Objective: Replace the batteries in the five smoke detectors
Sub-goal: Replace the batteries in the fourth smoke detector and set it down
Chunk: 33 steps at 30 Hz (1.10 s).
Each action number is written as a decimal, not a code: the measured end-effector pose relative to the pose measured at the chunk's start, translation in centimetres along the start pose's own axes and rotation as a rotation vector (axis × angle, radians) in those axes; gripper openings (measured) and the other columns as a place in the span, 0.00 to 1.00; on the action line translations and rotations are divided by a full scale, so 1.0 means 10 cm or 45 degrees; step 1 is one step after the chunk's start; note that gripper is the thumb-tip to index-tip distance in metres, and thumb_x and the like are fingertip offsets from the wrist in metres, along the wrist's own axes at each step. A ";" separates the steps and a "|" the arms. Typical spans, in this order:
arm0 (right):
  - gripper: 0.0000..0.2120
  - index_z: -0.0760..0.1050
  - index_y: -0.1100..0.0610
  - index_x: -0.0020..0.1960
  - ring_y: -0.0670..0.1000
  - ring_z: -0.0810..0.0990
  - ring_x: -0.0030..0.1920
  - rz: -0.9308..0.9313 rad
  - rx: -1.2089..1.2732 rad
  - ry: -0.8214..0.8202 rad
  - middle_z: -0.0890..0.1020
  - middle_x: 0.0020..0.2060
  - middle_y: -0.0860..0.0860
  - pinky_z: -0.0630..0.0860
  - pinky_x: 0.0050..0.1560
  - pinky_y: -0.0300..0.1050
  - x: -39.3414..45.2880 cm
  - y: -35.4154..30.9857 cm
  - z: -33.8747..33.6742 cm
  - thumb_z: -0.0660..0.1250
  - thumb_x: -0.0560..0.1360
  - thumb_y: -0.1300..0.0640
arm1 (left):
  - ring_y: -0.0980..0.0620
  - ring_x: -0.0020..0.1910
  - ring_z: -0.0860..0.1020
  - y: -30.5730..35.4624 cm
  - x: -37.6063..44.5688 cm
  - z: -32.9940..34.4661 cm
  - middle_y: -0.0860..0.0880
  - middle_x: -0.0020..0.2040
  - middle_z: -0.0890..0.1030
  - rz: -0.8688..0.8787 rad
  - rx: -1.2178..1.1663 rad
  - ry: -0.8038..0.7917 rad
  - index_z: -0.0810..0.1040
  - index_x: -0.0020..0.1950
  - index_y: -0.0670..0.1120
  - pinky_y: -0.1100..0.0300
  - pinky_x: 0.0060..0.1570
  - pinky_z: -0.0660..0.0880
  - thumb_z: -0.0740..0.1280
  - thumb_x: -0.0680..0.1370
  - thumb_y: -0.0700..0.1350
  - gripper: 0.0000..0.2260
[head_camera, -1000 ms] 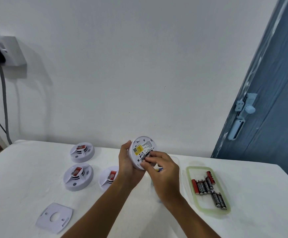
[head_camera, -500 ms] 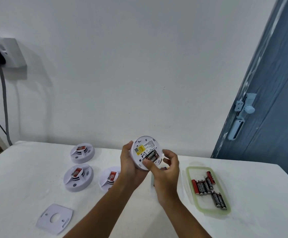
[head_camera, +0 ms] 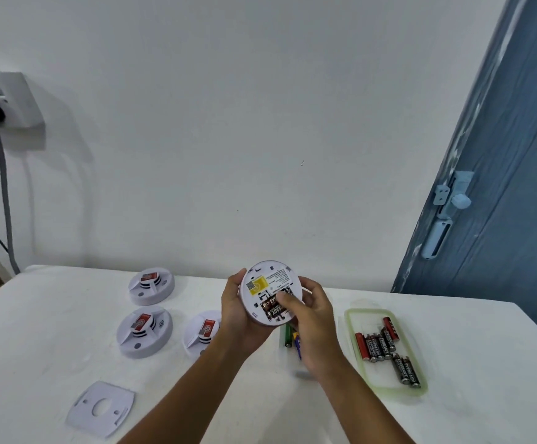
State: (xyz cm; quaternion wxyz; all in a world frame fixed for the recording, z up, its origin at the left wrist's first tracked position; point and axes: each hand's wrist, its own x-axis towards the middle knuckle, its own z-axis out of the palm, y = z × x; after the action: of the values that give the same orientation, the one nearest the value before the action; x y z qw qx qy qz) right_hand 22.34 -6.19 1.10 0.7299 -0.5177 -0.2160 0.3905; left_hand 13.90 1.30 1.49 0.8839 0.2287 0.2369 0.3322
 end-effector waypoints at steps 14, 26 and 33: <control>0.08 0.78 0.56 0.53 0.53 0.82 0.48 0.063 -0.276 -0.174 0.84 0.49 0.55 0.79 0.49 0.50 0.02 -0.02 -0.15 0.70 0.74 0.61 | 0.36 0.56 0.76 0.08 -0.36 -0.19 0.37 0.57 0.81 0.025 -0.114 0.065 0.81 0.56 0.41 0.40 0.58 0.70 0.56 0.77 0.55 0.22; 0.07 0.79 0.54 0.48 0.50 0.82 0.42 -0.021 -0.548 -0.360 0.85 0.43 0.51 0.77 0.40 0.41 -0.43 0.45 0.68 0.68 0.74 0.65 | 0.33 0.64 0.73 0.90 -1.16 -1.27 0.36 0.64 0.77 0.224 -0.221 0.145 0.76 0.63 0.43 0.34 0.56 0.73 0.57 0.77 0.57 0.23; 0.08 0.80 0.54 0.53 0.44 0.79 0.45 -0.147 -1.196 -0.709 0.83 0.49 0.49 0.73 0.45 0.31 -0.80 1.19 1.54 0.69 0.74 0.59 | 0.34 0.65 0.73 1.54 -1.57 -2.29 0.37 0.65 0.77 0.359 -0.288 0.151 0.76 0.65 0.44 0.30 0.56 0.71 0.61 0.76 0.55 0.23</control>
State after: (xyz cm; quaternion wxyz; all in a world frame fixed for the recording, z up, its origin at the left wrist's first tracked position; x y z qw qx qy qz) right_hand 2.33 -1.63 -3.49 0.3559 -0.6522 -0.5803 0.3335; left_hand -17.00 6.47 -3.63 0.8330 0.1390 0.2154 0.4903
